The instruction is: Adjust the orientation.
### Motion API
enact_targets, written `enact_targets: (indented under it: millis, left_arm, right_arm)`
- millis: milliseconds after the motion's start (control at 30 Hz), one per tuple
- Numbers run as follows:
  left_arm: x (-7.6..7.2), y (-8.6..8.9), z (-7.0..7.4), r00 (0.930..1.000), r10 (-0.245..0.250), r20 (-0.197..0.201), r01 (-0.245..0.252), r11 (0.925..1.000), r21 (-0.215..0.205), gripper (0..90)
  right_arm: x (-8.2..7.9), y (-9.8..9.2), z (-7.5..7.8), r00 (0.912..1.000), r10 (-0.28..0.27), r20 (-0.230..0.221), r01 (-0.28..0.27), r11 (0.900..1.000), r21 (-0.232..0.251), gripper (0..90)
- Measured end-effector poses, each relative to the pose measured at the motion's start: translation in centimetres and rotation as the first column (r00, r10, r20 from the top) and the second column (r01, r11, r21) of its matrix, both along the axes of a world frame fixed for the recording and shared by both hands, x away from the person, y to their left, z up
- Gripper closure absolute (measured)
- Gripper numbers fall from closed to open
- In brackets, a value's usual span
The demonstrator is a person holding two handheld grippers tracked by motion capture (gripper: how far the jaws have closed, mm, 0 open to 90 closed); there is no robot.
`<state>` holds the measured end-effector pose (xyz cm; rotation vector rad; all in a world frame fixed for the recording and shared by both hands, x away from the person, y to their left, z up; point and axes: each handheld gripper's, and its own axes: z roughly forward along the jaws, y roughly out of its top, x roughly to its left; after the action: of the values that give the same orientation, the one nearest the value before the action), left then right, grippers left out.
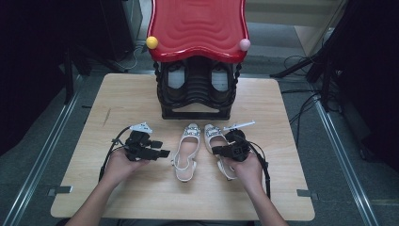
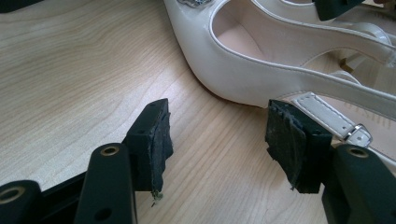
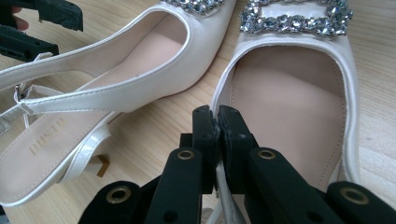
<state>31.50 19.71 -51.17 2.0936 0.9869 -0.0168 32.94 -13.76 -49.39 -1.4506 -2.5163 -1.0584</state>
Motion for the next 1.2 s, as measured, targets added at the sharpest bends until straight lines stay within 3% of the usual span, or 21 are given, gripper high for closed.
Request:
enact_targets:
  millis: [367, 500, 733, 933, 1033, 1100, 1200]
  left_arm:
    - [-0.4, 0.2, 0.0, 1.0, 0.003, 0.001, -0.003, 1.0, -0.001, 40.9]
    - [-0.4, 0.1, 0.0, 1.0, 0.002, 0.004, -0.002, 1.0, -0.003, 40.9]
    - [-0.3, -0.1, 0.0, 1.0, 0.005, 0.007, -0.005, 1.0, -0.008, 41.4]
    - [-0.1, -0.3, 0.0, 0.9999, -0.006, 0.009, 0.006, 0.9999, -0.015, 43.6]
    - [-0.2, -0.5, -0.2, 0.9995, 0.025, -0.021, -0.025, 0.9994, -0.022, 52.0]
    - [-0.2, -0.7, -0.4, 0.9987, 0.015, -0.049, -0.016, 0.9995, -0.026, 60.4]
    - [-0.1, -1.2, -0.4, 0.9988, -0.005, -0.049, 0.004, 0.9998, -0.022, 73.6]
  right_arm:
    - [-0.1, 1.5, 0.1, 0.9994, 0.031, 0.013, -0.031, 0.999, -0.015, 85.2]
    - [0.0, 1.0, 0.5, 0.9985, 0.052, 0.018, -0.053, 0.997, 0.048, 78.5]
    - [-0.6, -1.0, 2.7, 0.9918, 0.086, 0.094, -0.1, 0.983, 0.151, 78.6]
    - [-0.4, -4.1, 3.1, 0.9941, 0.021, 0.106, -0.038, 0.986, 0.16, 85.0]
    - [-0.3, -5.4, 3.0, 0.9931, -0.001, 0.117, -0.016, 0.989, 0.146, 88.9]
    - [-0.2, -6.1, 2.7, 0.9898, -0.011, 0.142, -0.005, 0.994, 0.11, 90.0]
    - [0.1, -7.0, 1.8, 0.9915, -0.031, 0.127, 0.02, 0.996, 0.086, 90.0]
